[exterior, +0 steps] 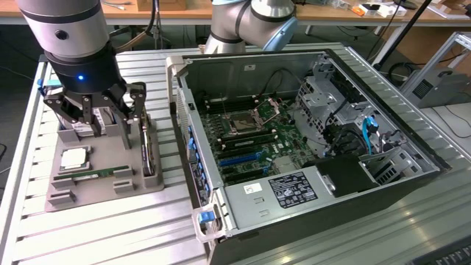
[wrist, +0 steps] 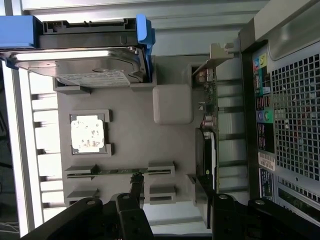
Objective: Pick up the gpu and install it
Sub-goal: 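Pick up the gpu and move the gpu toward the slot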
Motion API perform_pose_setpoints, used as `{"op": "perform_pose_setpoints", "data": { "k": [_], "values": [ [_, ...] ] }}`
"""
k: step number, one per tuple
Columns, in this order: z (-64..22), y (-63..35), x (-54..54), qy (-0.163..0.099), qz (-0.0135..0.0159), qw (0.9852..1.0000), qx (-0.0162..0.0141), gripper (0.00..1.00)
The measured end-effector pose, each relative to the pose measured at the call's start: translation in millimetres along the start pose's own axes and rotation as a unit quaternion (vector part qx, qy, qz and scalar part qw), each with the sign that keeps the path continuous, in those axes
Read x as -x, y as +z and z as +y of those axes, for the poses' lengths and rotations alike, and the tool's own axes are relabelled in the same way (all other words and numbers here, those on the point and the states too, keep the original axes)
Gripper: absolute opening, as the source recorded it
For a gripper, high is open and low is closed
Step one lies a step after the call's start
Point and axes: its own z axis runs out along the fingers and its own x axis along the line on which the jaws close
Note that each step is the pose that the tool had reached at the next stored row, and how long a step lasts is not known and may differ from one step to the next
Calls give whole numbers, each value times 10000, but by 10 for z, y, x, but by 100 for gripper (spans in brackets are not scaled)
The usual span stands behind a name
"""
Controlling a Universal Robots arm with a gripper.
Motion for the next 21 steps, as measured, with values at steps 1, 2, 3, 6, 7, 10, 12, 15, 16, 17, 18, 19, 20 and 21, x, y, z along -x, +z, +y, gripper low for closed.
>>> {"op": "perform_pose_setpoints", "data": {
  "k": [1, 2, 3, 6, 7, 10, 12, 15, 16, 17, 18, 19, 20, 21],
  "values": [
    [0, 4, 0, 0, 0, 10000, -2, 54],
    [-1, 8, 0, 0, 0, 10000, -4, 54],
    [-1, 12, 0, 0, 0, 10000, -5, 54],
    [-3, 29, 0, 0, -1, 10000, -12, 54],
    [-5, 36, 1, 0, -1, 10000, -14, 54],
    [-6, 51, 1, -1, -2, 10000, -21, 54],
    [-7, 60, 1, -1, -2, 10000, -25, 54],
    [-9, 73, 1, -1, -2, 10000, -30, 54],
    [-10, 79, 1, -1, -2, 10000, -32, 54],
    [-10, 82, 2, -1, -2, 10000, -34, 54],
    [-11, 89, 1, -1, -3, 10000, -36, 54],
    [-12, 96, 1, -1, -3, 10000, -38, 54],
    [-13, 101, 2, -1, -3, 10000, -40, 54],
    [-13, 104, 2, -1, -3, 10000, -41, 54]
  ]
}}
